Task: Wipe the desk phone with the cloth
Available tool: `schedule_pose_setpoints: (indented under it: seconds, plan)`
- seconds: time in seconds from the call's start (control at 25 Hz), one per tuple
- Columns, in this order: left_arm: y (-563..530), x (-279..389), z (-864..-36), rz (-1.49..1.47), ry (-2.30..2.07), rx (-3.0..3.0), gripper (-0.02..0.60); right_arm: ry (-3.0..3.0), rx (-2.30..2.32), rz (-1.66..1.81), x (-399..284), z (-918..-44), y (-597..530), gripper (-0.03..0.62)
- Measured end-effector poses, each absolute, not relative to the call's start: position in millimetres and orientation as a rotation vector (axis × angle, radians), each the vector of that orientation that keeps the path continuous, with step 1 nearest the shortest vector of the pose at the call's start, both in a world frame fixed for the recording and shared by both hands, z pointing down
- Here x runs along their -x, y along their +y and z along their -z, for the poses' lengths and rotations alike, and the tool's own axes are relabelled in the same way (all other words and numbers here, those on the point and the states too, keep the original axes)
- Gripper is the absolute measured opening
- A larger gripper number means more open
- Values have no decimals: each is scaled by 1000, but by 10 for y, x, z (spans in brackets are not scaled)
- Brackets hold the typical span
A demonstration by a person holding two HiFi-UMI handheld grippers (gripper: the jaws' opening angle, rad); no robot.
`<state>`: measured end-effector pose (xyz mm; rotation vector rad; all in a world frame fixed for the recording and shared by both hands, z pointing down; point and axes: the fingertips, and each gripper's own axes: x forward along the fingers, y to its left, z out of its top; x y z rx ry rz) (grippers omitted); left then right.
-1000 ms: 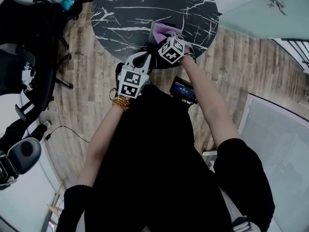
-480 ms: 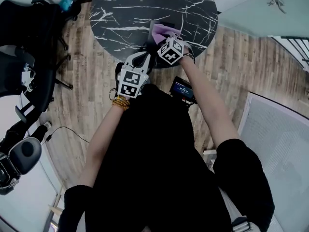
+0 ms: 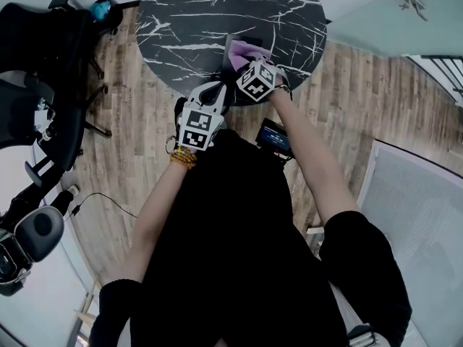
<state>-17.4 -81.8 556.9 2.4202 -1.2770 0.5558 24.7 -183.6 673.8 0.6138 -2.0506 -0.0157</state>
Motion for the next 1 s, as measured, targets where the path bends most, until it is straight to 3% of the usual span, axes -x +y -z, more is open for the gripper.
schedule_pose_setpoints:
  seconds: [1.0]
  plan:
    - [-801, 176, -5589, -562, -1272, -2416, 20, -2055, -565, 14, -204, -6846, -1639, 58]
